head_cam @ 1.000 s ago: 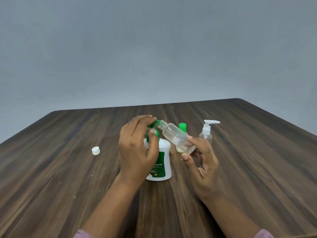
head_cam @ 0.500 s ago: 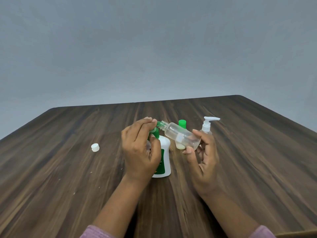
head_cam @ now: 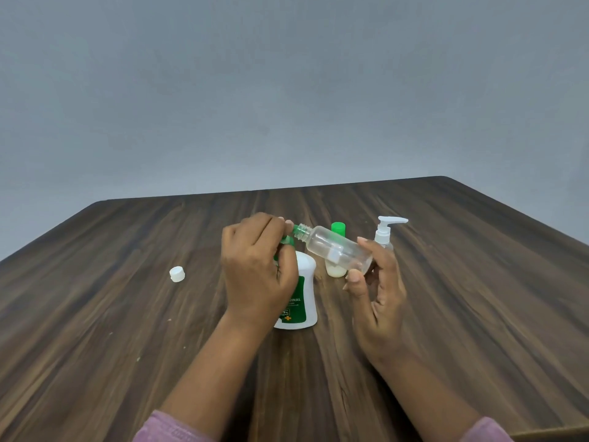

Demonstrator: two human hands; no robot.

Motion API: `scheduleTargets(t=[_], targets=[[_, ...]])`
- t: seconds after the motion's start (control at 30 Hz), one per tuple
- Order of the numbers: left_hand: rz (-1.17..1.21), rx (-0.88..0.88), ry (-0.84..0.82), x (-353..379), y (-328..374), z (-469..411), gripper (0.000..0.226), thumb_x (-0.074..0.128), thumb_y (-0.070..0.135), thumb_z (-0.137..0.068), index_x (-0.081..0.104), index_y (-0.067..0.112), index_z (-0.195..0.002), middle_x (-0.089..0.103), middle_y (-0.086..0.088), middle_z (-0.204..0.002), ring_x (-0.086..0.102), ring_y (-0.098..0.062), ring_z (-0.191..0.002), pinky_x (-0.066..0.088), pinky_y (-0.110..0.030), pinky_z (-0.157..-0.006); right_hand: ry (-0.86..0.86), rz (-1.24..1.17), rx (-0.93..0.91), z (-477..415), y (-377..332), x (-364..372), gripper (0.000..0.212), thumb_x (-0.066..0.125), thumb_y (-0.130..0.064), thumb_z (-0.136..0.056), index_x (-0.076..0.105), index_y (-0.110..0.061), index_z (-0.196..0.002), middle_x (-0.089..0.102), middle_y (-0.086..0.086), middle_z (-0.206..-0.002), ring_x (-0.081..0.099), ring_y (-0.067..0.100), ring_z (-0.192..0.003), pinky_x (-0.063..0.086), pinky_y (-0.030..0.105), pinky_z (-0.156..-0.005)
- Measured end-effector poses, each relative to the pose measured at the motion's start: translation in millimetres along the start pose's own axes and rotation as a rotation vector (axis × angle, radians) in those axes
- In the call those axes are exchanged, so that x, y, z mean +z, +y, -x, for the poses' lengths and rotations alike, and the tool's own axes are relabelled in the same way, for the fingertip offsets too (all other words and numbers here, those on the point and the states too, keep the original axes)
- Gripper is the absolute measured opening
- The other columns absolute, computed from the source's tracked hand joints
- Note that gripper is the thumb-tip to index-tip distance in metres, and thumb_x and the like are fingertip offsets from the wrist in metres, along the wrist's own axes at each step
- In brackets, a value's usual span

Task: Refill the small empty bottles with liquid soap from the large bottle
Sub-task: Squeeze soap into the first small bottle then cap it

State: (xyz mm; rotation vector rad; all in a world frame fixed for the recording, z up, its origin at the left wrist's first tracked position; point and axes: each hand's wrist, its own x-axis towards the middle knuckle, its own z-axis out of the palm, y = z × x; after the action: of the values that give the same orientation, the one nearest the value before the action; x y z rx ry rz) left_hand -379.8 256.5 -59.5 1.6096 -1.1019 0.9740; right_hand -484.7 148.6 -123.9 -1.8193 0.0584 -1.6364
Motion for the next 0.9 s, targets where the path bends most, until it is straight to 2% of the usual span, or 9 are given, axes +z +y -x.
scheduleTargets(t=[0.07, 0.17, 0.33, 0.4, 0.5, 0.57, 0.63, 0.77, 0.9], targets=[[0.032, -0.032, 0.032, 3.5, 0.4, 7.1, 0.027, 0.041, 0.006, -0.075, 0.067, 0.005, -0.08, 0.066, -0.003, -0.081, 0.055, -0.013, -0.077, 0.033, -0.025, -0.073, -0.006, 0.017, -0.02, 0.0, -1.7, -0.4, 0.026, 0.048, -0.026, -0.095, 0.049, -0.017, -0.12, 0.053, 0.002, -0.096, 0.052, 0.0, -0.079, 0.042, 0.011, -0.072], [0.038, -0.031, 0.037, 4.2, 1.1, 7.0, 0.026, 0.041, 0.007, -0.075, 0.067, 0.003, -0.079, 0.066, -0.004, -0.081, 0.055, -0.014, -0.078, 0.033, -0.025, -0.074, -0.016, 0.027, -0.026, -0.5, -1.5, -0.9, 0.028, 0.046, -0.019, -0.091, 0.048, -0.016, -0.118, 0.051, 0.002, -0.095, 0.05, 0.001, -0.082, 0.04, 0.012, -0.074], [0.009, 0.0, -0.002, -5.6, 1.4, -1.8, 0.026, 0.041, 0.01, -0.076, 0.066, 0.005, -0.081, 0.067, -0.003, -0.083, 0.054, -0.012, -0.078, 0.037, -0.028, -0.073, -0.037, 0.014, -0.014, 1.0, 1.4, 0.9, 0.031, 0.05, -0.025, -0.093, 0.045, -0.018, -0.123, 0.051, -0.013, -0.099, 0.053, 0.004, -0.082, 0.044, 0.015, -0.071], [-0.012, 0.02, -0.046, -9.7, 2.9, -7.7, 0.025, 0.04, 0.012, -0.076, 0.065, 0.007, -0.079, 0.064, -0.002, -0.081, 0.048, -0.011, -0.075, 0.037, -0.032, -0.07, -0.026, -0.032, 0.009, 2.0, 0.9, 1.8, 0.035, 0.05, -0.036, -0.096, 0.042, -0.026, -0.128, 0.051, -0.024, -0.107, 0.057, 0.004, -0.087, 0.048, 0.015, -0.072], [-0.043, 0.045, -0.09, -10.5, 2.6, -18.7, 0.021, 0.04, 0.012, -0.075, 0.06, 0.007, -0.074, 0.06, -0.002, -0.074, 0.044, -0.014, -0.067, 0.035, -0.033, -0.064, -0.029, -0.057, 0.036, 2.5, 1.4, 2.4, 0.035, 0.049, -0.042, -0.096, 0.04, -0.037, -0.129, 0.053, -0.023, -0.104, 0.059, 0.008, -0.085, 0.051, 0.02, -0.069], [-0.058, 0.065, -0.106, -9.2, 0.1, -23.6, 0.018, 0.04, 0.012, -0.074, 0.058, 0.007, -0.072, 0.057, -0.002, -0.072, 0.045, -0.018, -0.063, 0.035, -0.034, -0.063, -0.038, -0.025, 0.031, 3.0, 3.1, 2.5, 0.032, 0.051, -0.035, -0.094, 0.043, -0.033, -0.125, 0.053, -0.021, -0.096, 0.056, 0.009, -0.077, 0.049, 0.024, -0.063], [-0.063, 0.076, -0.102, -7.6, -2.0, -24.0, 0.017, 0.04, 0.011, -0.073, 0.057, 0.007, -0.071, 0.057, -0.003, -0.071, 0.046, -0.019, -0.062, 0.035, -0.035, -0.063, -0.044, -0.01, 0.021, 4.0, 4.3, 2.9, 0.032, 0.05, -0.029, -0.092, 0.044, -0.027, -0.123, 0.052, -0.02, -0.095, 0.056, 0.008, -0.075, 0.048, 0.021, -0.063], [-0.028, 0.047, -0.05, -0.6, -0.6, -10.4, 0.018, 0.04, 0.009, -0.073, 0.057, 0.006, -0.07, 0.058, -0.003, -0.071, 0.046, -0.017, -0.066, 0.033, -0.034, -0.065, -0.033, 0.004, -0.008, 4.2, 3.2, 1.4, 0.031, 0.048, -0.028, -0.093, 0.043, -0.02, -0.122, 0.052, -0.021, -0.095, 0.054, 0.006, -0.073, 0.046, 0.018, -0.062], [-0.009, 0.003, -0.002, 4.2, -2.9, 4.5, 0.023, 0.041, 0.007, -0.073, 0.063, 0.006, -0.074, 0.064, -0.002, -0.076, 0.057, -0.018, -0.07, 0.03, -0.031, -0.071, -0.042, 0.029, -0.016, 4.2, 2.7, 0.7, 0.028, 0.047, -0.021, -0.09, 0.043, -0.016, -0.116, 0.05, -0.03, -0.093, 0.049, -0.005, -0.071, 0.037, 0.005, -0.064]])
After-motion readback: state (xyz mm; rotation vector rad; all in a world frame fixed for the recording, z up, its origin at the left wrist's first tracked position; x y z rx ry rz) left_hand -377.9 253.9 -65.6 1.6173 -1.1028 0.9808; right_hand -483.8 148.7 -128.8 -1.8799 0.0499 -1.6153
